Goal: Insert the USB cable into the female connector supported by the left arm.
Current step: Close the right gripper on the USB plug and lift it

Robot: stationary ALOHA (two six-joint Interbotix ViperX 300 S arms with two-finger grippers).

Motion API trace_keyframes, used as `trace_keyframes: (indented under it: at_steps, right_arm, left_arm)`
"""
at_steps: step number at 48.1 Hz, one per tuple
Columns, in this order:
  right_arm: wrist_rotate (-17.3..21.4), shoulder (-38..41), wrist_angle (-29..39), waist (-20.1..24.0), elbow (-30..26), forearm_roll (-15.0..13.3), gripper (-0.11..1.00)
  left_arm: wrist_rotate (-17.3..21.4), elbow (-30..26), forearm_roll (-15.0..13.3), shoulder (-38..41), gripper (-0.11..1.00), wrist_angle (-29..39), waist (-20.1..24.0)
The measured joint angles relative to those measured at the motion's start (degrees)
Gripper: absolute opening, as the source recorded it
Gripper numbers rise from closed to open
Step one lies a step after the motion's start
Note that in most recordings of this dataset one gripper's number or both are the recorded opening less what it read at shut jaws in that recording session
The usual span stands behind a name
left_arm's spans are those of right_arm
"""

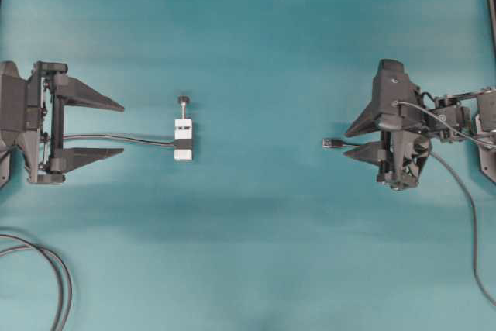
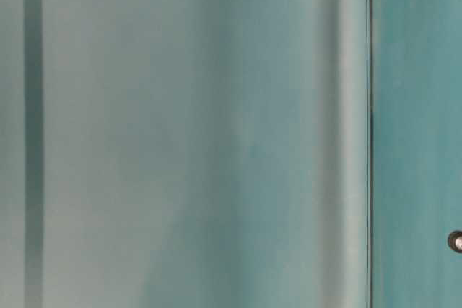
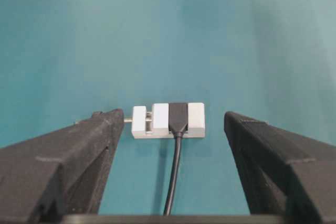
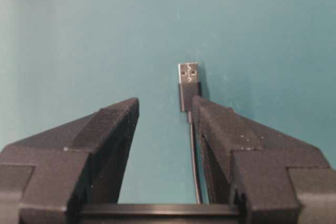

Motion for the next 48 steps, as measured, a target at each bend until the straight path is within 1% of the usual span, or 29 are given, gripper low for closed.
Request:
trace_keyframes:
  at_steps: [11,17,24,30,39,48]
  right_arm:
    - [-0.44,1.85,-2.81,-0.44,0.0,0.0,0.49]
    - [-2.37,3.43,-6.24,-0.88,0.0,0.0,0.49]
    - [-3.96,5.63,-8.7,-0.97,0.0,0.0,0.49]
    - [-4.04,7.29,-10.37,-0.97,0.0,-0.09,0.49]
    - [-4.04,8.61,-14.24,-0.97,1.76,-0.09,0.49]
    - [-4.13,8.7,-15.38,-1.58,2.2,-0.09,0.49]
  left_arm:
    - [0.0,0.0,0.0,0.0,0.86,-0.09,0.0]
    - [0.0,0.09,0.0,0.0,0.86,0.0,0.0]
    - [0.0,0.0,-0.09,0.0,0.86,0.0,0.0]
    - [-0.09,0.09,-0.09,0.0,0.86,-0.09,0.0]
    - [-0.26,0.0,0.0,0.0,0.86,0.53,-0.09]
    - [-0.35,0.0,0.0,0.0,0.86,1.58,0.0]
